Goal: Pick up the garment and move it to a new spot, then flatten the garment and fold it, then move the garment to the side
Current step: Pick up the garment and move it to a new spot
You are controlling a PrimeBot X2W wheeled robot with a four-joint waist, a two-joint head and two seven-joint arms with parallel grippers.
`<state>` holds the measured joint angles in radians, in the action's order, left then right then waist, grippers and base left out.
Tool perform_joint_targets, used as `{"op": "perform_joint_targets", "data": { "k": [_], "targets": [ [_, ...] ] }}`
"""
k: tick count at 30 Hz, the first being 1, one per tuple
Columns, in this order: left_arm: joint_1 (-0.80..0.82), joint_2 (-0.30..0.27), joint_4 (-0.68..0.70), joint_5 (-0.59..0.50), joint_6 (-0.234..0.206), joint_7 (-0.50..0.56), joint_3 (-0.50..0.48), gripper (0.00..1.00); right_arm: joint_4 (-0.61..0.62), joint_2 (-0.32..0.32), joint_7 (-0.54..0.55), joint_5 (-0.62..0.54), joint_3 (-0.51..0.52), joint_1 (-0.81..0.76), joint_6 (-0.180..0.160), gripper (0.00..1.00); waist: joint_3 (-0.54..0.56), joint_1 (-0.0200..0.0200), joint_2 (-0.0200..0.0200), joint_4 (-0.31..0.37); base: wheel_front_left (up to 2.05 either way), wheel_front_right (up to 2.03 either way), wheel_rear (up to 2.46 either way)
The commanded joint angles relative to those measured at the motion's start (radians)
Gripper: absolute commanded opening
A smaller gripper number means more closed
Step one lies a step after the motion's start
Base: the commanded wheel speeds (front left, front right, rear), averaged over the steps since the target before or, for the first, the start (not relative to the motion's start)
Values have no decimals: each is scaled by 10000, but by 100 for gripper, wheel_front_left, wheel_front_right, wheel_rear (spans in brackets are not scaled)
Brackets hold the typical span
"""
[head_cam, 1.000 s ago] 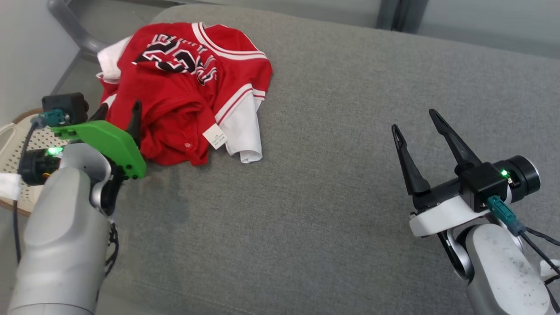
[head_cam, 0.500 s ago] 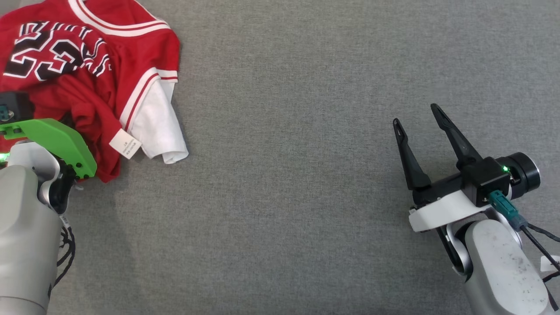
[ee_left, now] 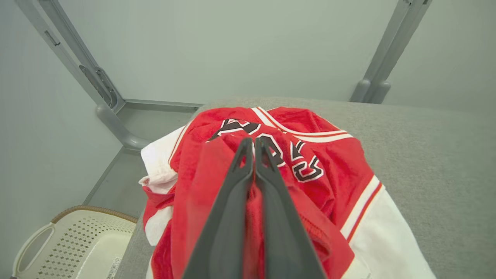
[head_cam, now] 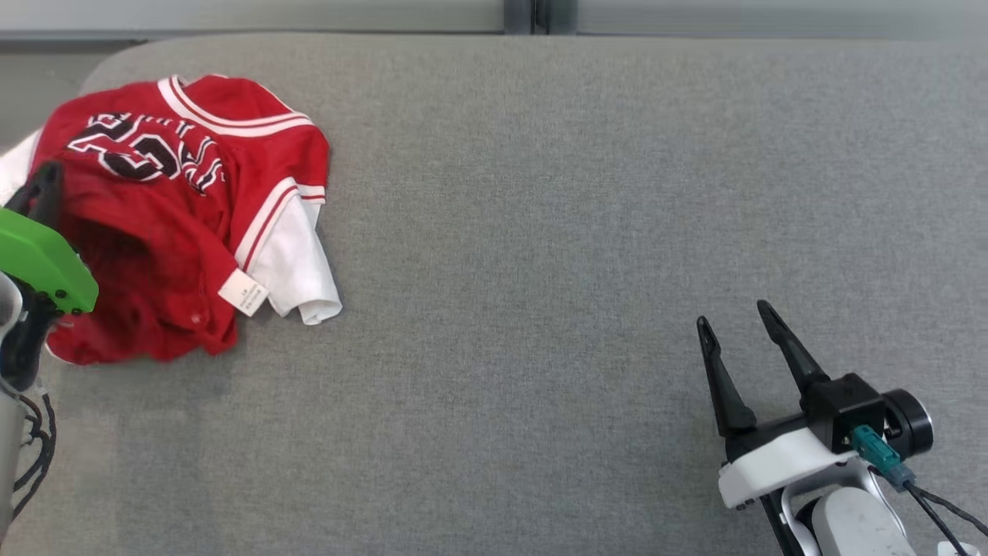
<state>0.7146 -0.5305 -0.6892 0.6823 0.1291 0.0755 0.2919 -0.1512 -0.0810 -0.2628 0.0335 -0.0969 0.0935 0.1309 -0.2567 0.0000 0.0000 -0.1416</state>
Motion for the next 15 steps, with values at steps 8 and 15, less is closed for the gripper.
{"op": "perform_joint_targets", "data": {
  "k": [8,15],
  "targets": [
    [-693,-723,3797,485,-503,1153,-337,0,164,182,-31,40,351,-806,-3,100,2092,0,0,57,0,0,0],
    [-743,-500,7201,1003,-1062,2132,-290,0,195,256,-31,76,393,-943,-3,100,2345,0,0,708,0,0,0]
  ]
}}
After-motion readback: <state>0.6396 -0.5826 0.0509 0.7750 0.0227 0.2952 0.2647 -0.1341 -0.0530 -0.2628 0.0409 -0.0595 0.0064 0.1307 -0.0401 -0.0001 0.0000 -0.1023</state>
